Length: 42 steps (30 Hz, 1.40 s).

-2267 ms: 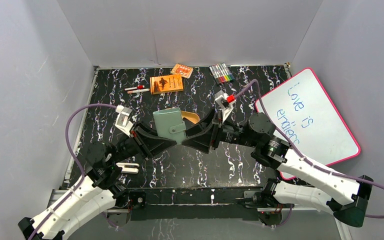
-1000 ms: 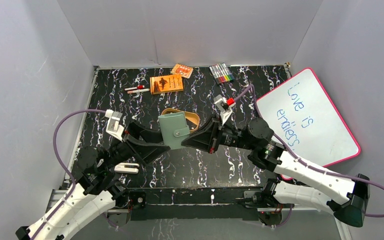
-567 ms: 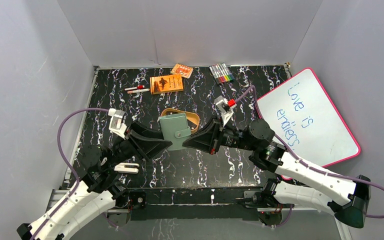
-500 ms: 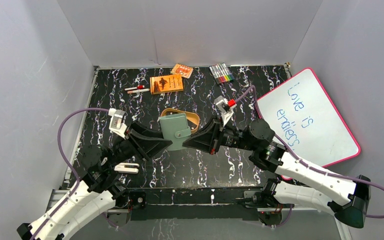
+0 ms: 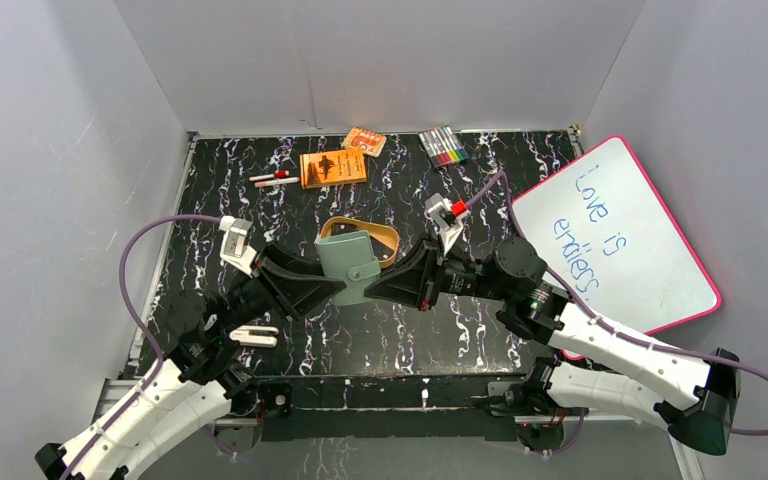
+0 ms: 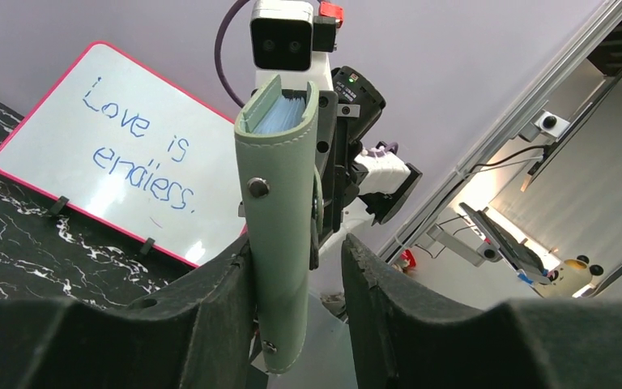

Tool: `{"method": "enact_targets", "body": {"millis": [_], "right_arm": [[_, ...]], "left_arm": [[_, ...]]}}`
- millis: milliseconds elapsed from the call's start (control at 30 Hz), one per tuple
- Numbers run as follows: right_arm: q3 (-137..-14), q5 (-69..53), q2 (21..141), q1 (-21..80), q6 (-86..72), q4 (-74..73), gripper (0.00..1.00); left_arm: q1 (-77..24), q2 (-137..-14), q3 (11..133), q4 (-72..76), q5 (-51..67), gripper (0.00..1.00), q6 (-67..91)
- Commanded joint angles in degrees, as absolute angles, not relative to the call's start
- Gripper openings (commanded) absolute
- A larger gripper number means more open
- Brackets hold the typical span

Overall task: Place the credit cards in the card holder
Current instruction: Close the card holder, then place the card holder at the center of the board.

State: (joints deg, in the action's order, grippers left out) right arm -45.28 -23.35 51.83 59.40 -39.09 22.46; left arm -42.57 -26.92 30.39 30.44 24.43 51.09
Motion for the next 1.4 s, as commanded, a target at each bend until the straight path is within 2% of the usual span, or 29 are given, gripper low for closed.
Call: {"method": "enact_targets", "body": {"millis": [0, 233, 367, 433, 467, 533, 567, 633, 700, 900, 1000, 1200, 1367], "right_arm": [[-45.62, -24.43, 51.45, 59.50, -37.91, 24.51, 0.00], [-45.26, -24.43, 51.30, 59.50, -37.57, 24.43, 0.00], [-45.26, -24.29, 51.40, 59.44, -37.44, 23.82, 0.00], [-45.39, -23.78, 51.12, 59.46, -37.53, 22.94, 0.00], [-45.56, -23.48, 51.01, 59.49, -37.41, 22.29, 0.07], [-45.96, -22.83, 50.76, 59.38, -37.16, 21.13, 0.39], [-46.30, -22.50, 50.59, 59.41, -36.99, 20.25, 0.51], [-47.57, -21.63, 50.13, 59.49, -35.88, 17.54, 0.66], [-49.68, -18.98, 49.25, 59.49, -33.34, 12.53, 0.72], [-59.11, -5.98, 47.61, 59.42, -22.28, -10.72, 0.76], [-61.08, 3.79, 47.29, 59.48, -18.95, -17.06, 0.76], [-58.70, 16.73, 48.78, 59.47, -19.04, -19.46, 0.77], [-53.71, 12.99, 52.91, 59.50, -20.51, -12.76, 0.79]], "left_arm": [[-42.79, -26.46, 29.77, 35.88, 24.57, 0.37, 51.71], [-42.78, -26.55, 29.27, 36.98, 25.20, 0.20, 52.23], [-42.75, -26.64, 29.19, 37.00, 25.31, 0.01, 52.31], [-42.76, -26.52, 29.10, 36.85, 25.18, 0.00, 52.33], [-42.78, -26.35, 29.03, 36.54, 24.99, 0.00, 52.18], [-42.79, -25.80, 29.30, 34.58, 23.95, 0.00, 51.60], [-42.76, -25.34, 30.05, 31.52, 22.76, 0.00, 50.12], [-42.72, -24.30, 32.70, 23.03, 19.37, 0.00, 46.95], [-42.72, -23.78, 35.86, 13.59, 14.81, 0.00, 43.90], [-42.79, -27.31, 45.36, -15.36, -0.17, 0.00, 38.65], [-42.79, -30.65, 48.23, -27.21, -7.59, 0.00, 39.34], [-42.77, -34.39, 45.66, -29.37, -7.16, 0.00, 41.17], [-42.78, -36.11, 44.07, -26.93, -3.37, 0.00, 43.04]]}}
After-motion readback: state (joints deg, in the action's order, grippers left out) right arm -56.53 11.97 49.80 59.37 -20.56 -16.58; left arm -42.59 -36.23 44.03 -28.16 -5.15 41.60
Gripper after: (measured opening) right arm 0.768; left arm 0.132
